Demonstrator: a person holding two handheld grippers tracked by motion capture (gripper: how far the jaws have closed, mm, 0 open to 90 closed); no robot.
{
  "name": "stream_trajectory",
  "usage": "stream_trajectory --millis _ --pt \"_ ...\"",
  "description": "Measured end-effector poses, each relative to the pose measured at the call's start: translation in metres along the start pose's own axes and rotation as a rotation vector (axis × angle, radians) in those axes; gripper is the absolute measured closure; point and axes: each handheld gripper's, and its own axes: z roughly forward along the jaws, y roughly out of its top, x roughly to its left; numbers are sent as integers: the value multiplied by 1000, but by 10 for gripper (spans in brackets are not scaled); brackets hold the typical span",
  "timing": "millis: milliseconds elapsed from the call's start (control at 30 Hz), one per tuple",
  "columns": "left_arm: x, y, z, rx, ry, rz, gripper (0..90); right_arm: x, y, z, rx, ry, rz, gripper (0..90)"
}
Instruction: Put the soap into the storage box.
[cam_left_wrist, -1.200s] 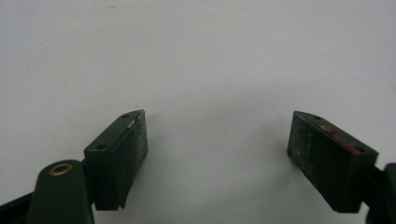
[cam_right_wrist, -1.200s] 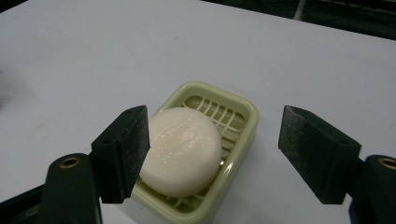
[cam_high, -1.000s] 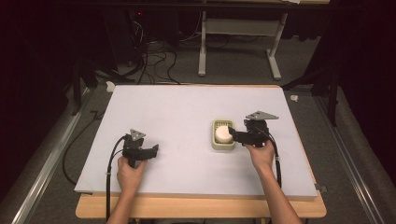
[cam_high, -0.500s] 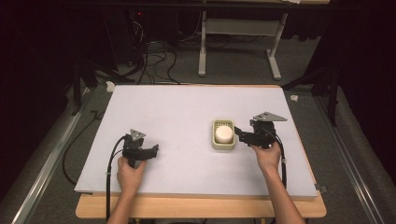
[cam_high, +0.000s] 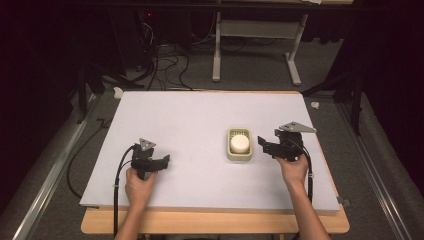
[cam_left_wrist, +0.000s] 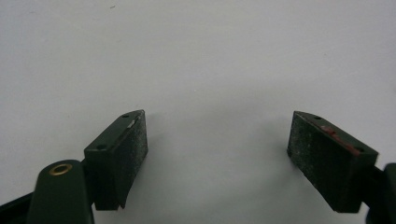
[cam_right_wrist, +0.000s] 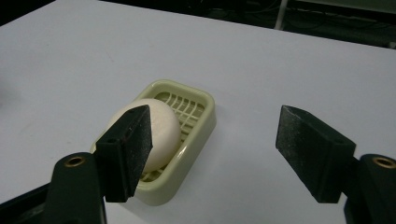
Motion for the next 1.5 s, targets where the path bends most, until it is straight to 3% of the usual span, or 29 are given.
stream_trajectory --millis 700,1500 --pt "0 0 0 0 0 0 205 -13 -8 -16 -10 -22 8 286" --pt "0 0 0 0 0 0 205 -29 -23 -32 -32 -40 50 288"
